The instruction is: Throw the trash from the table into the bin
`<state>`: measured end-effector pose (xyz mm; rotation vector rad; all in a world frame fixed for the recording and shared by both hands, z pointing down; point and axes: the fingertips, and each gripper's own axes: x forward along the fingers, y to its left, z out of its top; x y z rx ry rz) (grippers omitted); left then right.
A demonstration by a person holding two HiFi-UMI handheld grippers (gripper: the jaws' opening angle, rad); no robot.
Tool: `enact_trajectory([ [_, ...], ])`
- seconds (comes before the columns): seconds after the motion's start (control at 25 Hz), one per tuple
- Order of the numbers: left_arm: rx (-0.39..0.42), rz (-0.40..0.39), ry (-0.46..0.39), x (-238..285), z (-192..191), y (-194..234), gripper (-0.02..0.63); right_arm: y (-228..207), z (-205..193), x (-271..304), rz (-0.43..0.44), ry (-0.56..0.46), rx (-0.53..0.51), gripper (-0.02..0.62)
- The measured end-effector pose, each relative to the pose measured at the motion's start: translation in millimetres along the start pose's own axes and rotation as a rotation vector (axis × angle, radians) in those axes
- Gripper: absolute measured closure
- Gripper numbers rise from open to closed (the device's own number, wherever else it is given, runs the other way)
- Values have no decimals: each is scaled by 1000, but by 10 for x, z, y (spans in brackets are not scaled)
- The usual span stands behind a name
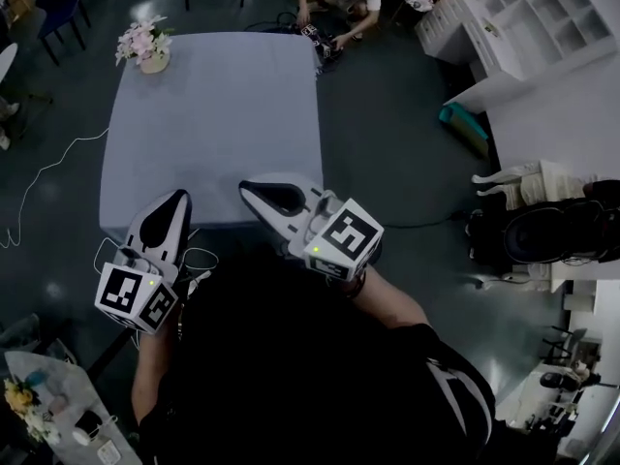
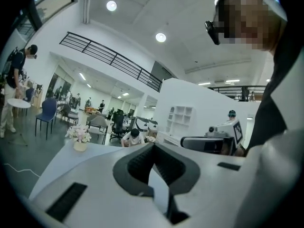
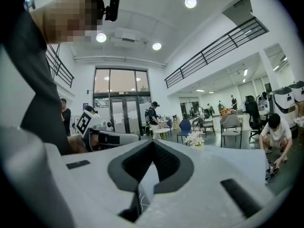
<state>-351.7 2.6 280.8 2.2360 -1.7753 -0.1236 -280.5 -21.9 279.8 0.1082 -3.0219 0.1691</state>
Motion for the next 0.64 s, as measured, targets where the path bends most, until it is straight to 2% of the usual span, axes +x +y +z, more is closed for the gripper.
enact_trajectory([
  [0.36,68,-16,-23,95,224,-186,592,-48,61,-118,-22,-26,9,594],
  [0.64,57,7,-32,87,222,-188,592,-69,-10,-121,-9,-11,20,594],
])
